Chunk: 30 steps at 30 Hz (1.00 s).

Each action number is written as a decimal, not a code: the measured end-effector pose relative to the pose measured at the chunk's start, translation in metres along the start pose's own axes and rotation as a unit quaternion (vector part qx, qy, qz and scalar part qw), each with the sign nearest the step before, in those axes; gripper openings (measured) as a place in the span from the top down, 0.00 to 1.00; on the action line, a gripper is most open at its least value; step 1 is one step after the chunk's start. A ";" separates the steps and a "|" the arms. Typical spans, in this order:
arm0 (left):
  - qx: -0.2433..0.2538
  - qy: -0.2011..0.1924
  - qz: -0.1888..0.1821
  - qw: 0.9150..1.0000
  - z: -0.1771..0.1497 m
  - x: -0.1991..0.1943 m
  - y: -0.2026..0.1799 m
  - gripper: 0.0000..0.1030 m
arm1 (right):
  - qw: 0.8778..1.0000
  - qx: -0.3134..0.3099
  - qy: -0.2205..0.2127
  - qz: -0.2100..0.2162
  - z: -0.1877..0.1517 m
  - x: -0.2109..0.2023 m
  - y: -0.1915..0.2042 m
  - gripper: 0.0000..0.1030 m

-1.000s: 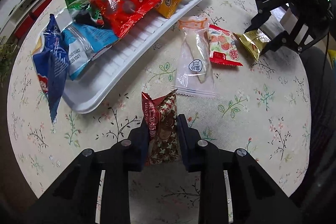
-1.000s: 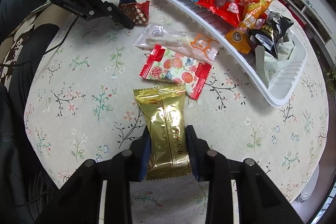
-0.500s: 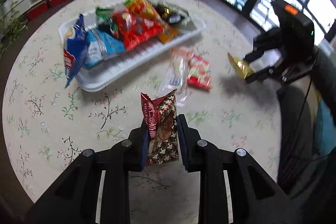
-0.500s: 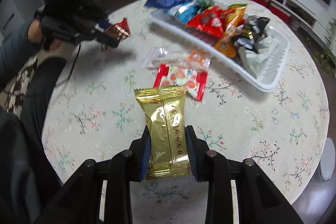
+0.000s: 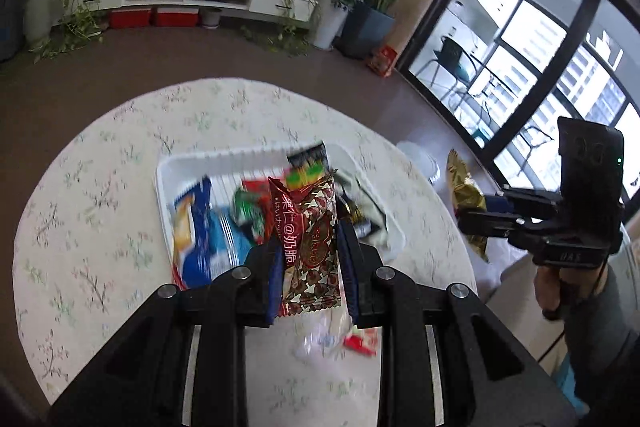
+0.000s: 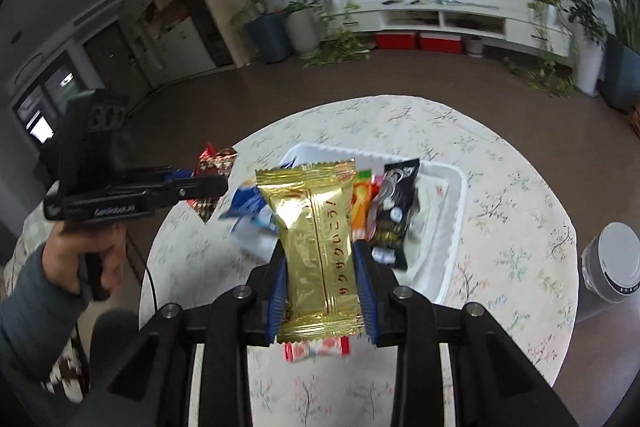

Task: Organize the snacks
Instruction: 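Carry red-gold candy and gold cake into the tray and release both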

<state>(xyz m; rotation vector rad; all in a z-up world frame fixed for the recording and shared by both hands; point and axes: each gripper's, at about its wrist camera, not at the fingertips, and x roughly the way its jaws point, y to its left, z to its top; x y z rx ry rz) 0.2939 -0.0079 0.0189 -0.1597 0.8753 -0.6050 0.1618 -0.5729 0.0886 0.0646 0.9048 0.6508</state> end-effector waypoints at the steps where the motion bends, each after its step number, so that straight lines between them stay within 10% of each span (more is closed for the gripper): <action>1: -0.005 -0.001 0.003 1.000 0.007 0.002 0.002 0.78 | 1.000 0.018 0.002 0.002 0.007 0.007 -0.003 0.67; 13: -0.029 0.020 0.045 0.998 -0.002 0.064 0.016 0.78 | 0.989 0.116 0.081 -0.029 0.054 0.108 -0.033 0.67; 30: -0.016 0.081 0.073 0.994 0.028 0.153 0.026 0.78 | 0.981 0.147 0.103 -0.079 0.048 0.130 -0.052 0.67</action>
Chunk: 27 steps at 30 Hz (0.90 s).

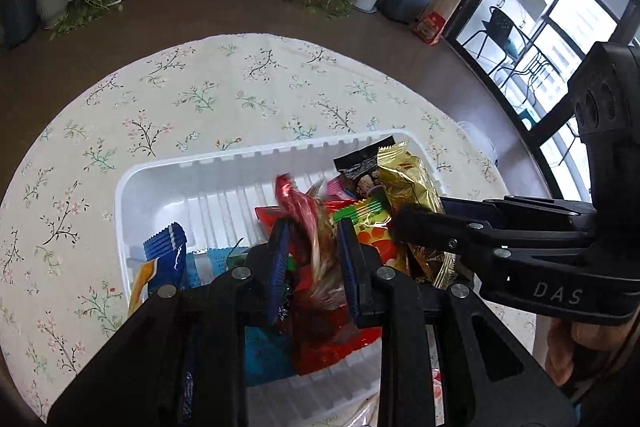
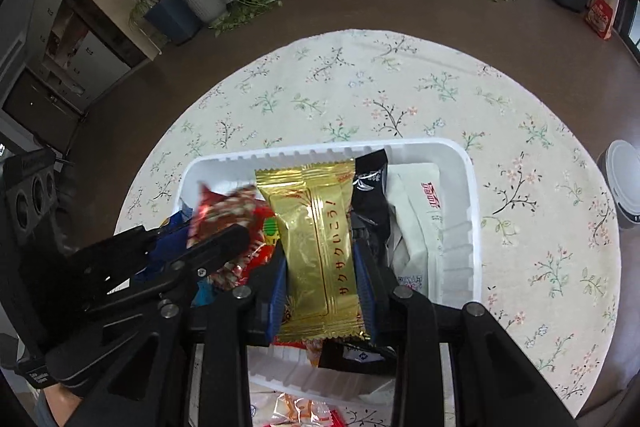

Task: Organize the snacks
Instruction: 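Carry red-gold candy and gold cake into the tray and release both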

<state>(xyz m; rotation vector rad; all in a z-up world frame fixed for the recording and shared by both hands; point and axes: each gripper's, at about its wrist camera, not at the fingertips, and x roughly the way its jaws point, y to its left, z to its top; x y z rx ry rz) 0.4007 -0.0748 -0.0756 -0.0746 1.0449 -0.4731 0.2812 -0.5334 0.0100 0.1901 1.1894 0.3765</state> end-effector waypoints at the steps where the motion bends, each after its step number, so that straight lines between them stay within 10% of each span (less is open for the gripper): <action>1: -0.002 0.001 0.002 1.000 0.000 0.002 0.002 0.78 | 1.000 -0.001 0.001 -0.002 0.000 0.003 0.001 0.67; 14: -0.001 -0.010 0.003 1.000 -0.004 -0.003 0.004 0.77 | 1.000 -0.017 -0.002 -0.011 0.001 0.009 0.005 0.59; 27: 0.007 -0.033 0.007 0.999 -0.008 -0.017 0.005 0.50 | 1.000 0.006 -0.008 -0.003 0.000 0.003 -0.005 0.52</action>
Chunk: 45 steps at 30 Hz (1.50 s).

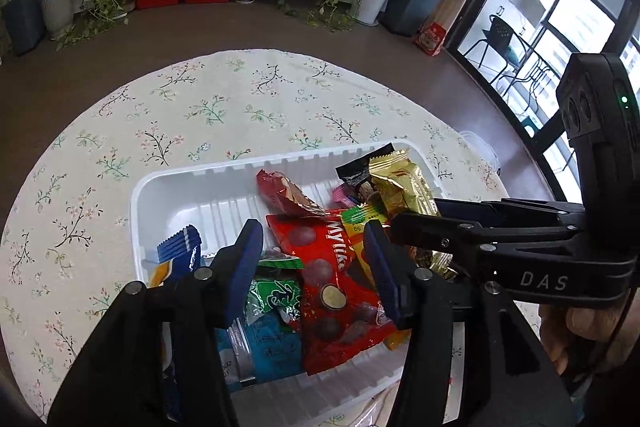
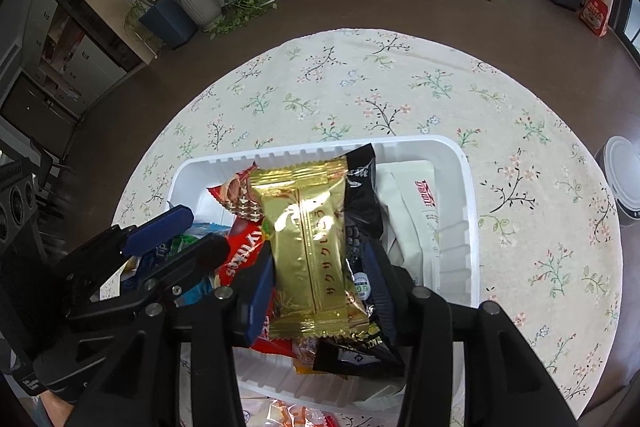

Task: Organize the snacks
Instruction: 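Carry red-gold candy and gold cake into the tray and release both, then move both tools back toward the clear bag and red-white packet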

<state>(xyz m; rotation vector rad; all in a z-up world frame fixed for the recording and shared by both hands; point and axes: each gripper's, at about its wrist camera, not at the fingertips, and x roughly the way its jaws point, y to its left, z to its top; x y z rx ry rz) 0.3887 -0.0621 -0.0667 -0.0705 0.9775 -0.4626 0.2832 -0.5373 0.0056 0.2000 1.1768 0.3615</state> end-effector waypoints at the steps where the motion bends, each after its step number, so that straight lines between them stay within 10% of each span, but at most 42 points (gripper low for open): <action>1: 0.000 -0.002 0.001 1.000 0.000 -0.001 -0.001 0.48 | 1.000 0.002 -0.002 0.002 0.000 -0.001 0.000 0.51; 15: 0.054 -0.048 0.000 0.997 -0.045 -0.080 -0.030 0.00 | 0.992 -0.004 -0.115 0.051 -0.050 -0.090 -0.003 0.27; 28: 0.148 -0.031 0.026 0.988 -0.168 -0.094 -0.066 0.00 | 0.987 0.062 -0.141 0.050 -0.168 -0.109 -0.033 0.22; 38: 0.171 0.046 -0.001 0.984 -0.164 -0.052 -0.075 0.03 | 0.989 0.084 -0.120 0.038 -0.218 -0.069 -0.035 0.22; 45: 0.183 0.092 0.002 0.979 -0.148 -0.017 -0.071 0.28 | 0.989 0.092 -0.114 0.032 -0.222 -0.058 -0.044 0.26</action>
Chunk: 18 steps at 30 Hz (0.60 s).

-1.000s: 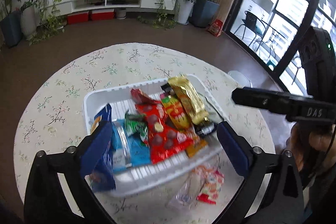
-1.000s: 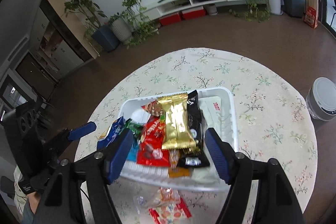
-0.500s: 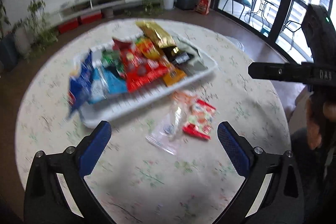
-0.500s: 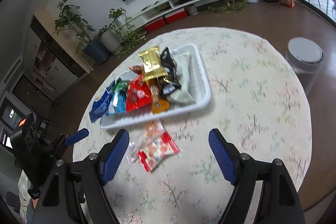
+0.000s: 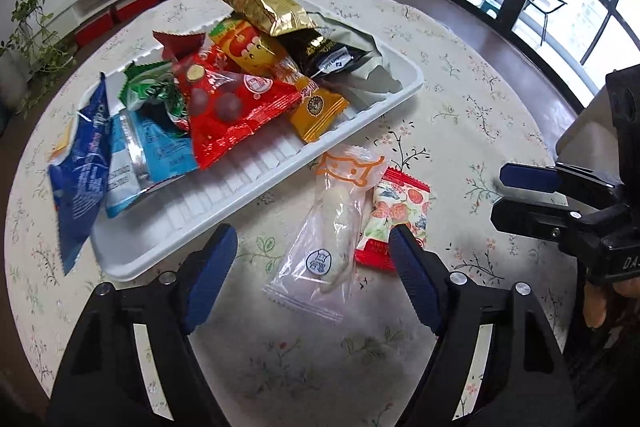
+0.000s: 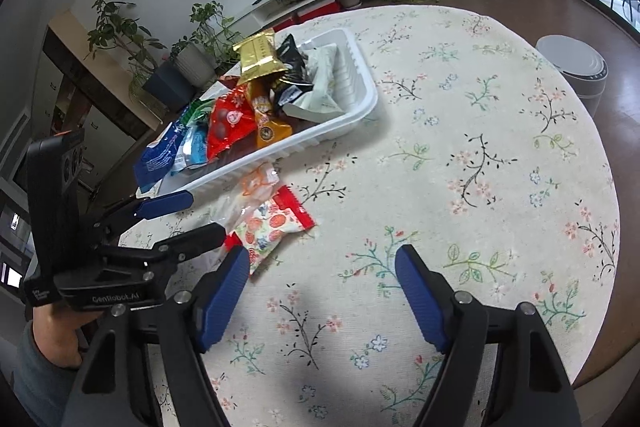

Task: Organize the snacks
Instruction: 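Move both tools back toward the clear bag and red-white packet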

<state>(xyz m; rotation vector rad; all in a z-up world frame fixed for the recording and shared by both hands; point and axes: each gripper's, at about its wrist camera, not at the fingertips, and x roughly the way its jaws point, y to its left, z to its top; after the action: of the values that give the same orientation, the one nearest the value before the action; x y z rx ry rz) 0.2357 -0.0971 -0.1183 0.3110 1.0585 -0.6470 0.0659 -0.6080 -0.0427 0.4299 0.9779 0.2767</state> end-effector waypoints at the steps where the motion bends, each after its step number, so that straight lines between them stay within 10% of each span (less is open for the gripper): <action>1: 0.001 0.008 -0.001 1.000 0.001 0.006 0.000 0.29 | 1.000 0.003 0.001 0.000 -0.001 0.000 -0.002 0.26; 13: 0.009 0.045 -0.005 0.999 0.016 0.031 0.003 0.34 | 0.999 -0.019 0.039 -0.016 0.002 0.015 0.006 0.29; 16: 0.033 0.054 0.003 0.998 0.021 0.032 -0.002 0.42 | 0.998 -0.037 0.053 -0.026 0.007 0.017 0.010 0.29; 18: 0.038 0.051 -0.005 0.998 0.022 0.031 -0.003 0.67 | 0.996 -0.056 0.064 -0.027 0.011 0.016 0.014 0.29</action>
<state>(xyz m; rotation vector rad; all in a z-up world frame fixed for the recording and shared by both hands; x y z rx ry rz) 0.2594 -0.1218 -0.1349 0.4089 1.1357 -0.6868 0.0832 -0.5914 -0.0427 0.2855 1.0922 0.3119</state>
